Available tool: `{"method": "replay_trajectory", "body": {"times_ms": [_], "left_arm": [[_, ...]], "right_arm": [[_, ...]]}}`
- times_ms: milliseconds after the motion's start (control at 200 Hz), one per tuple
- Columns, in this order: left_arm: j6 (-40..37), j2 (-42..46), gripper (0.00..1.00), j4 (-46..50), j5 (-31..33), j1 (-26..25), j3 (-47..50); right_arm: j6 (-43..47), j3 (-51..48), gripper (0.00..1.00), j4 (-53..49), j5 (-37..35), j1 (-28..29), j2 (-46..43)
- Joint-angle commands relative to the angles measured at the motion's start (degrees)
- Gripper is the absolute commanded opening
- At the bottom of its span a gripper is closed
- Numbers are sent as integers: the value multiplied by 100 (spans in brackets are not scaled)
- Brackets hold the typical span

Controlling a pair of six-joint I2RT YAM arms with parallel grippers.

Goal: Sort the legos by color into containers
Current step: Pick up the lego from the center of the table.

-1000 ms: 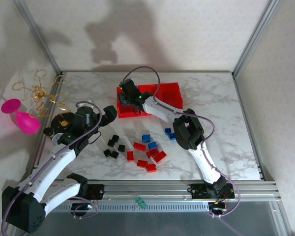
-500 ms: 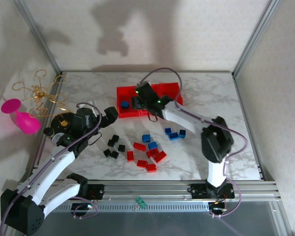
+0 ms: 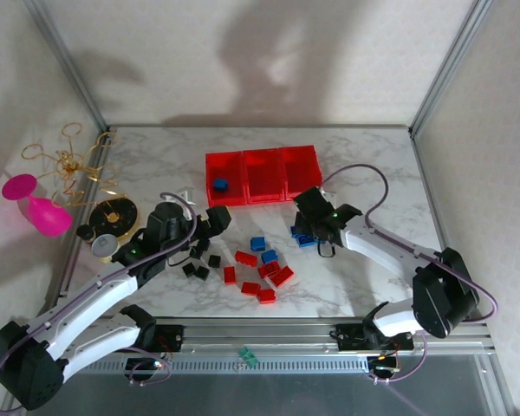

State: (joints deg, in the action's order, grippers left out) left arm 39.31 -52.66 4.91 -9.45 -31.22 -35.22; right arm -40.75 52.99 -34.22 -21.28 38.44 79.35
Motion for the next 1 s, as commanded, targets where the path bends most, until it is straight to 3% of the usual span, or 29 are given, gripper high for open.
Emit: {"method": "replay_trajectory", "body": {"times_ms": [0, 385, 501, 766, 996], "left_arm": [[103, -107, 99, -187, 29, -159, 16], [-16, -602, 99, -258, 55, -336, -160], [2, -707, 99, -315, 92, -376, -177], [-64, -890, 99, -285, 141, -393, -277], [-98, -926, 99, -266, 215, -398, -319]], "right_arm": [[-118, -301, 83, -127, 0, -288, -260], [727, -405, 75, 729, 1082, -834, 289], [809, -377, 70, 804, 1014, -850, 563], [900, -492, 48, 865, 871, -890, 691], [1032, -505, 41, 921, 932, -907, 733]]}}
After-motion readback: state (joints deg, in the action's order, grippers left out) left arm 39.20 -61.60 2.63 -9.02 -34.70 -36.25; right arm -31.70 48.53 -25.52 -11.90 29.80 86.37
